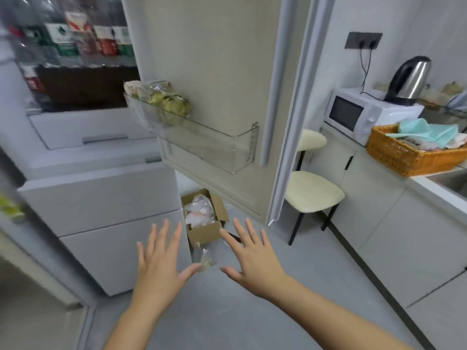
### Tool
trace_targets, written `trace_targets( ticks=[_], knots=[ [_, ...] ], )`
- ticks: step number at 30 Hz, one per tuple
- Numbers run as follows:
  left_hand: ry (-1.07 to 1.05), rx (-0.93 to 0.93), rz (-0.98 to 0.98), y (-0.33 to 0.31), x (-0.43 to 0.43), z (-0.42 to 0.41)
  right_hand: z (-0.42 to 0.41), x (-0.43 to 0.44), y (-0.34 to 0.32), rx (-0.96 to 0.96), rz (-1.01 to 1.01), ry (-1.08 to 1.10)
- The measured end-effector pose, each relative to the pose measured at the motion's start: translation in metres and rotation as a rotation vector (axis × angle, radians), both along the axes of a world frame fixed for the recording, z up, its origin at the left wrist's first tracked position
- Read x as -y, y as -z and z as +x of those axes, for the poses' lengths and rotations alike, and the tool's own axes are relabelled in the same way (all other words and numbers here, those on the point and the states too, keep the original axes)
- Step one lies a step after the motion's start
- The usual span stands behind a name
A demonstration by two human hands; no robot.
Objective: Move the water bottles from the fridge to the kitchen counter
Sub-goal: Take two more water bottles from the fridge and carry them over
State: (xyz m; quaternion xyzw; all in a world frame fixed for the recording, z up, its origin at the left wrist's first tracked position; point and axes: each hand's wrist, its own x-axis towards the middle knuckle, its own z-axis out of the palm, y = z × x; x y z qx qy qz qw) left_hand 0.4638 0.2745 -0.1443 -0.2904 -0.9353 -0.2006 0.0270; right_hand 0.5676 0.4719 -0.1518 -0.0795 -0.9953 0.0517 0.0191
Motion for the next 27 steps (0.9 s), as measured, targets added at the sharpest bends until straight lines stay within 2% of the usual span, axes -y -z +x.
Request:
trace_targets(
  ticks=[5,13,19,27],
  knots=[
    [-0.142,-0.01,-0.02,0.001,0.029,-0.028,-0.046,0.015,-0.007,0.018,0.01,-0.113],
    [-0.237,-0.083,0.001,-0.002,0.079,-0.113,-0.146,0.051,-0.009,0.046,0.044,-0.176],
    [-0.223,-0.075,-0.035,-0.026,0.134,-0.211,-0.249,0.101,-0.025,0.014,0.027,-0.141],
    [-0.181,-0.229,-0.035,-0.077,0.191,-0.339,-0.377,0.162,-0.084,-0.131,0.019,-0.124]
  ],
)
